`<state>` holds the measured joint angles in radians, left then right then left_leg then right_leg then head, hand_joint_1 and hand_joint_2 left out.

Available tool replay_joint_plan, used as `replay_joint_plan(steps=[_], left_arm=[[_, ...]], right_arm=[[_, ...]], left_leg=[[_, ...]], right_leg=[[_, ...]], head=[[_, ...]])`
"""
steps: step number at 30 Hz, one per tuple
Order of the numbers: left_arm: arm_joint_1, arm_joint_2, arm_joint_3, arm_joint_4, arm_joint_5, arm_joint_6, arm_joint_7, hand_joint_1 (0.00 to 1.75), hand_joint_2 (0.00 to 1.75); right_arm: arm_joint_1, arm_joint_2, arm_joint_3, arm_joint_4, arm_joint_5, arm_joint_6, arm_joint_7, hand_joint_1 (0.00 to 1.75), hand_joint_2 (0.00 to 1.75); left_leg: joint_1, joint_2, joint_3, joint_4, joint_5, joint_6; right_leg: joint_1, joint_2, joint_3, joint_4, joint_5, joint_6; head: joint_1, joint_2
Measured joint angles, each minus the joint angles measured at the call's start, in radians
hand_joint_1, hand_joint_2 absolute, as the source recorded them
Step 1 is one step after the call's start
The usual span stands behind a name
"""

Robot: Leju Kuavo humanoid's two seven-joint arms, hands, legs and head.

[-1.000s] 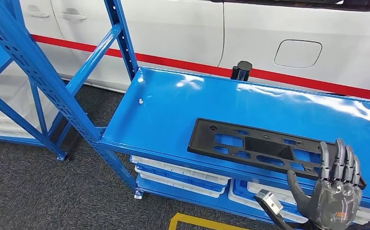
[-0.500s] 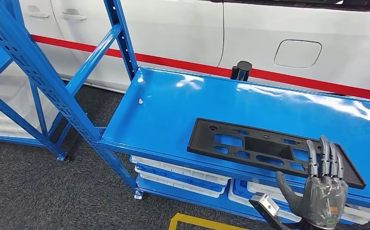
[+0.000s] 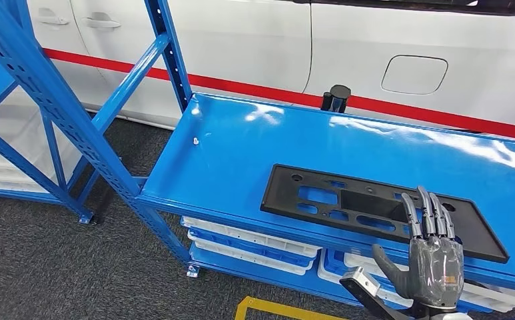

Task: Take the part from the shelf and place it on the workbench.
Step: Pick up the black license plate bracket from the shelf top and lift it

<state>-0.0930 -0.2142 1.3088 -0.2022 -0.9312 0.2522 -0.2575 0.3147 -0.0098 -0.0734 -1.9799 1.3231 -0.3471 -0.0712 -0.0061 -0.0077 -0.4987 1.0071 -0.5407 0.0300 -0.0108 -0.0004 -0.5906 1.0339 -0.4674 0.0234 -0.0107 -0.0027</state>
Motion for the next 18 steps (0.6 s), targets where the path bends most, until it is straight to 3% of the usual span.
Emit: replay_joint_plan(steps=[6,18], left_arm=[[0.000,-0.002,0.000,0.000,-0.004,0.000,0.005,0.00,0.00],[0.000,-0.009,0.000,0.000,-0.012,0.002,0.004,0.00,0.00]], right_arm=[[-0.009,-0.005,-0.035,0.008,0.066,0.016,0.060,0.00,1.75],[-0.101,-0.026,-0.105,0.158,0.152,-0.074,0.123,0.00,1.75]], left_leg=[[0.000,0.000,0.000,0.000,0.000,0.000],[-0.001,0.000,0.000,0.000,0.000,0.000]], right_leg=[[0.000,0.000,0.000,0.000,0.000,0.000],[-0.001,0.000,0.000,0.000,0.000,0.000]], head=[[0.000,0.000],[0.000,0.000]])
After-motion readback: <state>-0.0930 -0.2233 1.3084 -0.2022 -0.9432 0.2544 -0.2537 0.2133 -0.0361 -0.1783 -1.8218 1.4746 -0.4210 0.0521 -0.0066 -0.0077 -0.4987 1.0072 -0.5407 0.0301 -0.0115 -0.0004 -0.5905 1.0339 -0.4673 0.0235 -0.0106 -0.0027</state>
